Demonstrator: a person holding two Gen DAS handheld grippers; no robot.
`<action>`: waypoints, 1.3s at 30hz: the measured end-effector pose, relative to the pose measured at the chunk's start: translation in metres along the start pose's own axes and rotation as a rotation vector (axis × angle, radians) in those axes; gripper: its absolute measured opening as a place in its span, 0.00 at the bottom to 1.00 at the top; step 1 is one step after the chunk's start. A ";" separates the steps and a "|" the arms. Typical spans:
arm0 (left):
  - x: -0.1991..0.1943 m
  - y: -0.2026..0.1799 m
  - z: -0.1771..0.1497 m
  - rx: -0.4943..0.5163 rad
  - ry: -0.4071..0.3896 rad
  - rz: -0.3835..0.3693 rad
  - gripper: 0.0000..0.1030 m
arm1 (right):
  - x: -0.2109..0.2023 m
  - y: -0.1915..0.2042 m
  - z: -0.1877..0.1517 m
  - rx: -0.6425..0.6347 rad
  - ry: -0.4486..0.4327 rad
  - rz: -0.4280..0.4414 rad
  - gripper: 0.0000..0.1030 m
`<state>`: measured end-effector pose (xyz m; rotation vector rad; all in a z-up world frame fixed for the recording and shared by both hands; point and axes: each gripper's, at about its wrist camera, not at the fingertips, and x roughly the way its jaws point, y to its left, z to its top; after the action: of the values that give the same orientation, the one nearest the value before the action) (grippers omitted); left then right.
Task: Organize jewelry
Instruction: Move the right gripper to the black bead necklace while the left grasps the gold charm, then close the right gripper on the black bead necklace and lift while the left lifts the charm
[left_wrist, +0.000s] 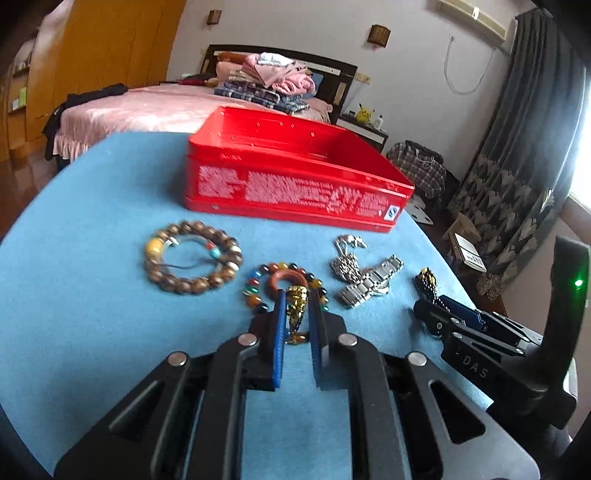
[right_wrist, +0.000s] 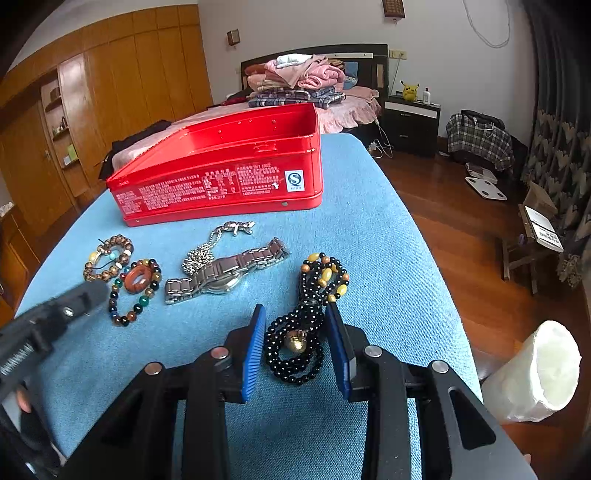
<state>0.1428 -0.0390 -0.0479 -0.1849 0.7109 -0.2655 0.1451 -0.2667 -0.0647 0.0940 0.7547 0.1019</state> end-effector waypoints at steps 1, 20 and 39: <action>-0.001 0.002 0.001 -0.001 -0.001 0.004 0.10 | 0.000 0.000 0.000 0.000 0.000 -0.001 0.32; -0.001 0.018 0.002 -0.005 0.017 0.049 0.10 | -0.002 0.000 0.001 -0.023 0.008 0.124 0.24; 0.006 0.021 0.002 -0.013 0.020 0.040 0.10 | 0.009 0.017 0.011 -0.034 0.057 0.083 0.18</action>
<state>0.1516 -0.0205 -0.0556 -0.1803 0.7357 -0.2252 0.1584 -0.2492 -0.0612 0.0902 0.8059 0.1974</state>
